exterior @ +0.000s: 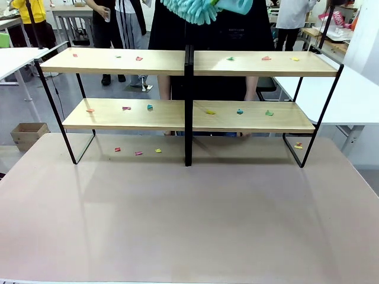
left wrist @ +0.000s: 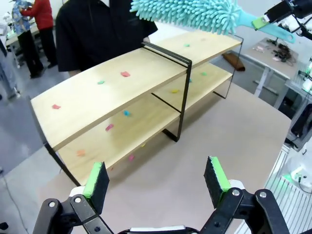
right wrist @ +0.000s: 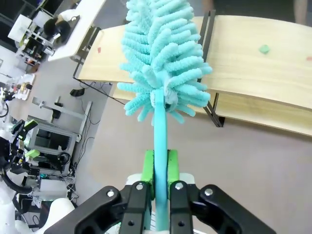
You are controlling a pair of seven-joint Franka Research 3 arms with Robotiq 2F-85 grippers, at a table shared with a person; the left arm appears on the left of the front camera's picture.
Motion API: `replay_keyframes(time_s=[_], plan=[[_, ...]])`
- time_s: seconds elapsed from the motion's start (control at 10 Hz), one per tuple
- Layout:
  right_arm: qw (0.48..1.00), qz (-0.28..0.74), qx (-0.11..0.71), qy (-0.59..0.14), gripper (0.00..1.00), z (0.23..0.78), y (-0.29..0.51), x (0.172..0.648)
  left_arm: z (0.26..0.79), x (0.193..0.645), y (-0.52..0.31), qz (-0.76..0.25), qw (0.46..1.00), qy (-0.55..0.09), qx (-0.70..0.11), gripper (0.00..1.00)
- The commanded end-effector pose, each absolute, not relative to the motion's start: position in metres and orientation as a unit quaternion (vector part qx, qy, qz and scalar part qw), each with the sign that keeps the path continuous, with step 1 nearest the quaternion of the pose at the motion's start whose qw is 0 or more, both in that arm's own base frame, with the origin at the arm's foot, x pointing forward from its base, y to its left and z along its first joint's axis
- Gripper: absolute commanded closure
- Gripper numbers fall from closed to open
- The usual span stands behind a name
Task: Clean the shelves.
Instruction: Clean a randomly selected level of the Shelf with the Duster.
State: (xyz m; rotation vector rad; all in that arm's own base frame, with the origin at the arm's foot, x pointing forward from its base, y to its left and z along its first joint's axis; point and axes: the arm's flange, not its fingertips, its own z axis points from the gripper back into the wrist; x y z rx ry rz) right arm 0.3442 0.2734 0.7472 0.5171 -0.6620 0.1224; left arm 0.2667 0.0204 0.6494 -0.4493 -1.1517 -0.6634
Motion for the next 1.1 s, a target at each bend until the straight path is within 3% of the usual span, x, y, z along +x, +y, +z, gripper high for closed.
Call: replay_keyframes(time_s=[0.0, 0.3, 0.6, 0.8, 1.0], plan=[[0.905, 0.079, 0.265, -0.323, 0.88, 0.736, 0.273, 0.342, 0.647, 0.281, 0.020, -0.298, 0.775, -0.523, -0.194, 0.00], [0.897, 0.099, 0.269, -0.335, 0.88, 0.723, 0.315, 0.352, 0.649, 0.267, 0.020, -0.305, 0.764, -0.530, -0.207, 0.00], [0.901, 0.071, 0.181, -0.388, 0.88, 0.699, 0.404, 0.390, 0.649, 0.267, 0.020, -0.305, 0.764, -0.530, -0.207, 0.00], [0.901, 0.110, 0.229, -0.351, 0.88, 0.692, 0.373, 0.367, 0.649, 0.267, 0.020, -0.305, 0.764, -0.530, -0.207, 0.00], [0.910, 0.089, 0.169, -0.367, 0.88, 0.677, 0.389, 0.378, 0.649, 0.267, 0.020, -0.305, 0.764, -0.530, -0.207, 0.00]])
